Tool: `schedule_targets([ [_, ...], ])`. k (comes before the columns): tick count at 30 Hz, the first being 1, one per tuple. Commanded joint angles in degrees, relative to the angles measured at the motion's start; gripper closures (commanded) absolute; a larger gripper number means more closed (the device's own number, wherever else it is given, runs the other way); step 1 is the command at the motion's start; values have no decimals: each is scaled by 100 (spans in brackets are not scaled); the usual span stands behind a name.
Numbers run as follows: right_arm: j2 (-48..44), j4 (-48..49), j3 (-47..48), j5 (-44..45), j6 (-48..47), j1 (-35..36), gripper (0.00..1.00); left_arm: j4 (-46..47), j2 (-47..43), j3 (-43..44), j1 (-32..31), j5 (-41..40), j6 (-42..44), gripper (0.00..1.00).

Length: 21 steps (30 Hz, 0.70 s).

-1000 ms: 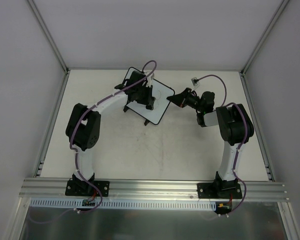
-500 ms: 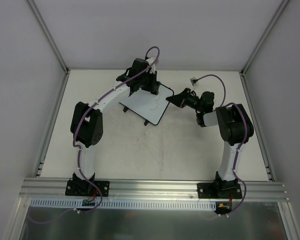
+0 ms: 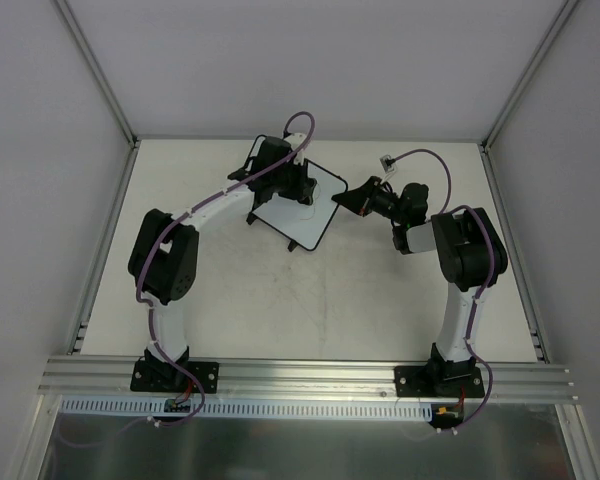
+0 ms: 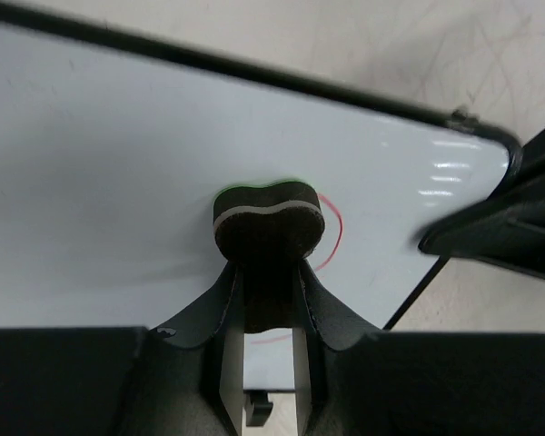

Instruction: Erase the whiteboard

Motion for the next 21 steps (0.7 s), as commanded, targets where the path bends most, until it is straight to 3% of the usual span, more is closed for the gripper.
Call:
schedule_targets([
  [1,-238,1326,55,-736,-287,232,100,253,-319,-717,-151,26,-222,100],
  [12,-229,1326,55,-745,-261,241,100,1473,-803,-2642,-213,-36,-565,100],
  [21,-256,1326,20,-754,-270,241,100,1616,-654,-2547,-213,-71,-486,100],
])
